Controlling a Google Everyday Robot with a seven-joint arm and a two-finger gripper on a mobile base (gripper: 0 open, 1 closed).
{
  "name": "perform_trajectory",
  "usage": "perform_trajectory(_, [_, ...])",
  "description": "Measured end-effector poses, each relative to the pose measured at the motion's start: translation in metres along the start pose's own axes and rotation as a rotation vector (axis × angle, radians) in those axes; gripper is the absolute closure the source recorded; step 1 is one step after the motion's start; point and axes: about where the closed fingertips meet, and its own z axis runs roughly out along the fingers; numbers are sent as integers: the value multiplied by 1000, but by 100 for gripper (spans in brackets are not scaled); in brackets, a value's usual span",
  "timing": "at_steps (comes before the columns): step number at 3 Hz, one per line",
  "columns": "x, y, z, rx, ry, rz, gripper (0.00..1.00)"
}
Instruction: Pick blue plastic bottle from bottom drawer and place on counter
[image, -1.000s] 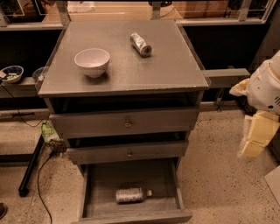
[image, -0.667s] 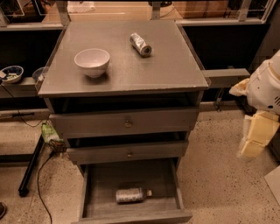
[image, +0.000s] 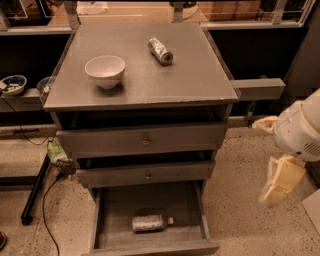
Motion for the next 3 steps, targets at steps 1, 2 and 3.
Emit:
perform_trajectory(1, [11, 9, 50, -44, -28, 5, 0])
perform_trajectory(2, [28, 12, 94, -94, -40, 6, 0])
perform_trajectory(3, [44, 4, 129, -154, -28, -4, 0])
